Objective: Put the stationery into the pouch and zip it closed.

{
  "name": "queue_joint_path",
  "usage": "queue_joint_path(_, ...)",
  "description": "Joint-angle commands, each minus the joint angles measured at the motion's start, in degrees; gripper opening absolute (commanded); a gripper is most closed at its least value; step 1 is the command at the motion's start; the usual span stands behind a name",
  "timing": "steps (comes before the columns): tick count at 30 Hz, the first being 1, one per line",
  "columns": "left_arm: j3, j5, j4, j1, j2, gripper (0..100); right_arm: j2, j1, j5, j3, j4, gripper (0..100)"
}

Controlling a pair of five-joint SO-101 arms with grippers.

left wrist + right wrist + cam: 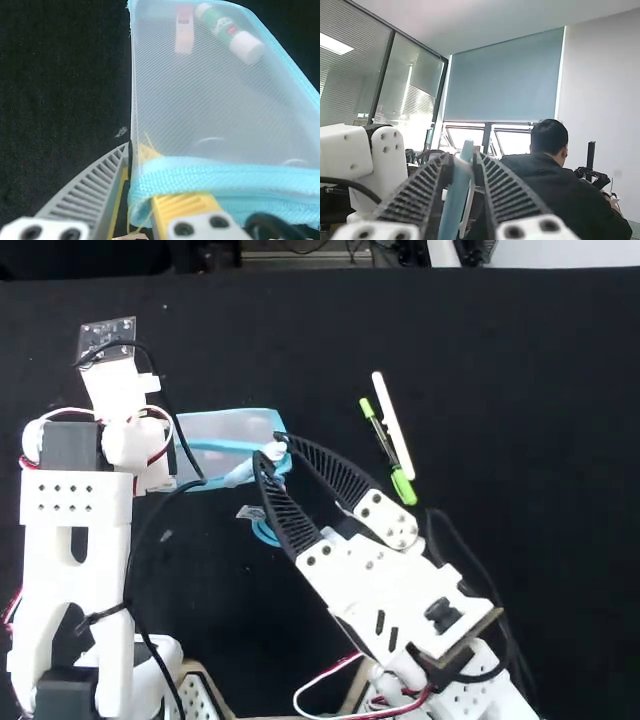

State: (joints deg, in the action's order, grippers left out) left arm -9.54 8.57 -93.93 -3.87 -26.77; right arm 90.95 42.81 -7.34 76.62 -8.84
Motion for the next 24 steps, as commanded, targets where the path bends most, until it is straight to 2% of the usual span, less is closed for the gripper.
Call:
queue_joint_path(1, -1.5, -0.5, 0.6, 0.0, 0.7, 3, -5.8, -1.7, 0.0, -2.8, -4.7, 1.1)
queue_joint_path(5, -1.5, -0.5, 0.6, 0.0, 0.7, 3, -11.6, -4.4, 0.2, -3.0, -12.6, 1.1)
queue_joint_path(12, -1.5, -0.5, 0.6, 0.0, 0.7, 3, -18.2, -4.2, 0.2, -1.0, -13.8, 1.1)
queue_joint_path(24, -1.5, -0.5, 0.6, 0.0, 0.7, 3, -8.8, -4.0, 0.4, 11.8, -13.5, 1.1)
